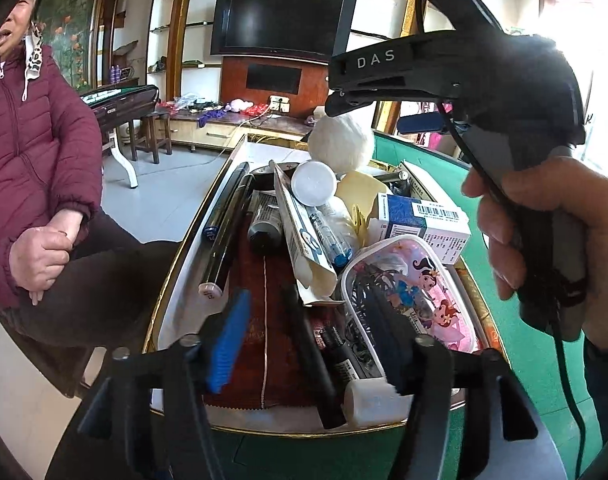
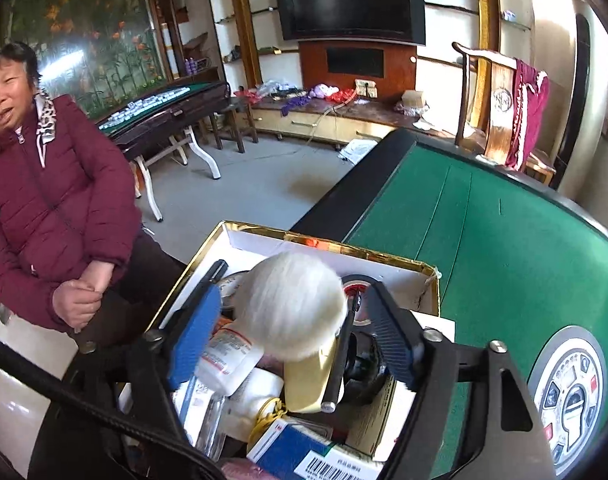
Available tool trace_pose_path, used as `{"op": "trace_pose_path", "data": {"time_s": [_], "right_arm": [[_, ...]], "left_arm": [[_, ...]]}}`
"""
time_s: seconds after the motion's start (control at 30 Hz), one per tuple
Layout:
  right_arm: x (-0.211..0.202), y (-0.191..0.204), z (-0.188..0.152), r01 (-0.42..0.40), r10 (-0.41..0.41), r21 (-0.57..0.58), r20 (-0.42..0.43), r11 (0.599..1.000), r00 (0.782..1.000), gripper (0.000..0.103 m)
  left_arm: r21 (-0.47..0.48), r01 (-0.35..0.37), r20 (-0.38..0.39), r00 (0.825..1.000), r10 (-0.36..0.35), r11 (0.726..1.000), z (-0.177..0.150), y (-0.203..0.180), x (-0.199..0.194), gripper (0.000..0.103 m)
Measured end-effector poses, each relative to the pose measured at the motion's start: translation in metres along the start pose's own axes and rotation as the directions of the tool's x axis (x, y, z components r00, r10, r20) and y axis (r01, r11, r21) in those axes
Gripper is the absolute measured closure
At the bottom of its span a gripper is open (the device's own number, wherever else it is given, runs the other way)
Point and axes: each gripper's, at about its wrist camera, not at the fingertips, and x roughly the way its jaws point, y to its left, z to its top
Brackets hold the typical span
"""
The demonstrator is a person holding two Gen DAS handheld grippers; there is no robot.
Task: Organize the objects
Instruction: 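Lower the marker and ball into the tray and open both grippers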
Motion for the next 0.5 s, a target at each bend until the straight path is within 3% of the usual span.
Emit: {"op": "trace_pose_path", "data": {"time_s": [0.3,0.5], "right_arm": [[-0.043,-0.007,-0.036,-0.055,0.054,0.032,0.033,0.998,0.998,0.023],[-0.086,-0.029,-0.082,-0.067,0.061,0.066,0.095,0.996,0.994,0.023]], "left_arm": [[0.018,-0.036,0.018,0.999,0.036,0.999,-0.001,-0.010,-0.005,0.033],[0.022,-0.132,0.097,0.987,0.129,0.991,-0.005,-0.019,-0.024,0.023]]}}
